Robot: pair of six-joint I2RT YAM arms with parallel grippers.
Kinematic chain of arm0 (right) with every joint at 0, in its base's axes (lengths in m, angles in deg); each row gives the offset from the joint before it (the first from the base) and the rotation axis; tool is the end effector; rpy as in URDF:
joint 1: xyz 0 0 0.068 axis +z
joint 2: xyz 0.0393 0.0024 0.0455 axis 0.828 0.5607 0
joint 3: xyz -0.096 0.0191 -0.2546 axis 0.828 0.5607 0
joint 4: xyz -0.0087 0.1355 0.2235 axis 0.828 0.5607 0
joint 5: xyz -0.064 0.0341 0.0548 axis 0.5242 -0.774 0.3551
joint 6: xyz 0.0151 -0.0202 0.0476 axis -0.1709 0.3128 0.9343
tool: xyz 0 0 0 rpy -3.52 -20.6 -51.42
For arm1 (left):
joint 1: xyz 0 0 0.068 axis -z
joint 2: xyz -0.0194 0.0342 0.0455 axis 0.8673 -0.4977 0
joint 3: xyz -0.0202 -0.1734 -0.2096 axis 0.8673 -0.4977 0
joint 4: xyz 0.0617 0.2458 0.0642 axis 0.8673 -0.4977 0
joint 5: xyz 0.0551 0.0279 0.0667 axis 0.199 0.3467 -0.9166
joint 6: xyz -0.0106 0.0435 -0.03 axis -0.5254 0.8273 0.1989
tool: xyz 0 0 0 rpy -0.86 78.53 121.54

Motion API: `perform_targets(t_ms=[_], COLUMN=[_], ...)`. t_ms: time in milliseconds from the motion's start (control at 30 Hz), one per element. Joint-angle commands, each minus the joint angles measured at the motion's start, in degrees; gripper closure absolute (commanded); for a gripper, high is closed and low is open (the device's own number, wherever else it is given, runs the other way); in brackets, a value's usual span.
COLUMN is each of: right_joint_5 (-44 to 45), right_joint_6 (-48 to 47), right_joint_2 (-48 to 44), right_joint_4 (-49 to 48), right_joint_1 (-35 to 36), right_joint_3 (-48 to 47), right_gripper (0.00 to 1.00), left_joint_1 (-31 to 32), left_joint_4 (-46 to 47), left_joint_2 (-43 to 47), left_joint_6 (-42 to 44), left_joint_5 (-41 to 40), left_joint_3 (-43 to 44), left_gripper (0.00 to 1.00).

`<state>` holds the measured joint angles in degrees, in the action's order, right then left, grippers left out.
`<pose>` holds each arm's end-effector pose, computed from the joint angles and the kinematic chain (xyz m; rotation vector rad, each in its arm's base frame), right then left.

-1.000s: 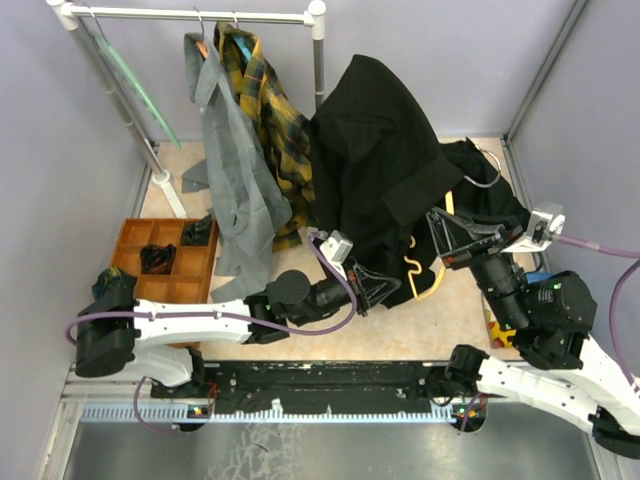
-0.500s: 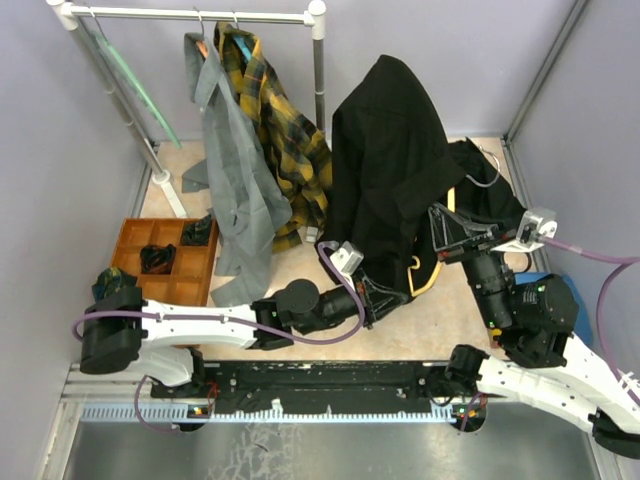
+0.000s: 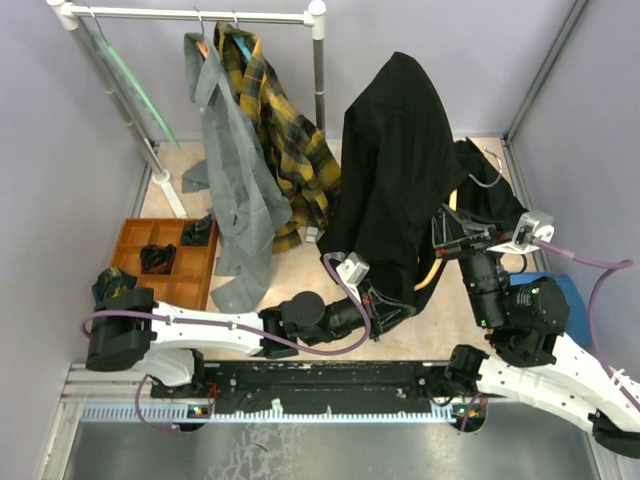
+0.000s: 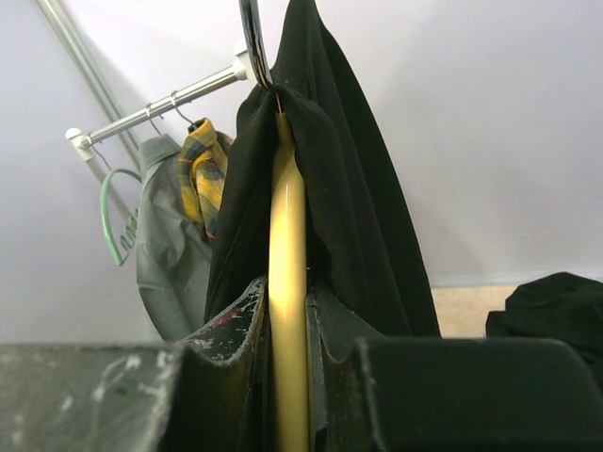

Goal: Place the shirt on the hanger

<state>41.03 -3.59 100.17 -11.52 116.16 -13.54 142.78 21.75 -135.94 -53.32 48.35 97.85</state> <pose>0.0594 0.0587 0.4163 0.0950 1.1179 0.6285 0.0494 -0.3254 0.2895 0.5109 1.5507 -1.4657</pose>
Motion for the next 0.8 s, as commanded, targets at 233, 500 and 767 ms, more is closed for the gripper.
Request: perform_targets(t_ms=[233,500,767], right_joint_5=[-5.84,-9.44,-12.04], right_joint_6=[-4.82,-5.29,-5.69], right_joint_2=[-3.06,-8.44,-7.99], right_joint_4=[-6.88,4.55,11.06], right_joint_1=[-0.23,-0.24,-0.23], right_joint_3=[1.27,3.35,1.62], right_gripper=[1.00,1.00,1.00], left_joint_1=[2.71,2.71,2.63], left_joint_4=[-7.62,-14.67,-20.58], left_joint_2=[2.19,8.91,12.20], left_joint_6=[0.19,2.35,4.68], left_joint_5=[0.27,-3.54,-6.90], left_joint_3=[1.51,5.61,11.33], left_gripper=[1.00,1.00,1.00])
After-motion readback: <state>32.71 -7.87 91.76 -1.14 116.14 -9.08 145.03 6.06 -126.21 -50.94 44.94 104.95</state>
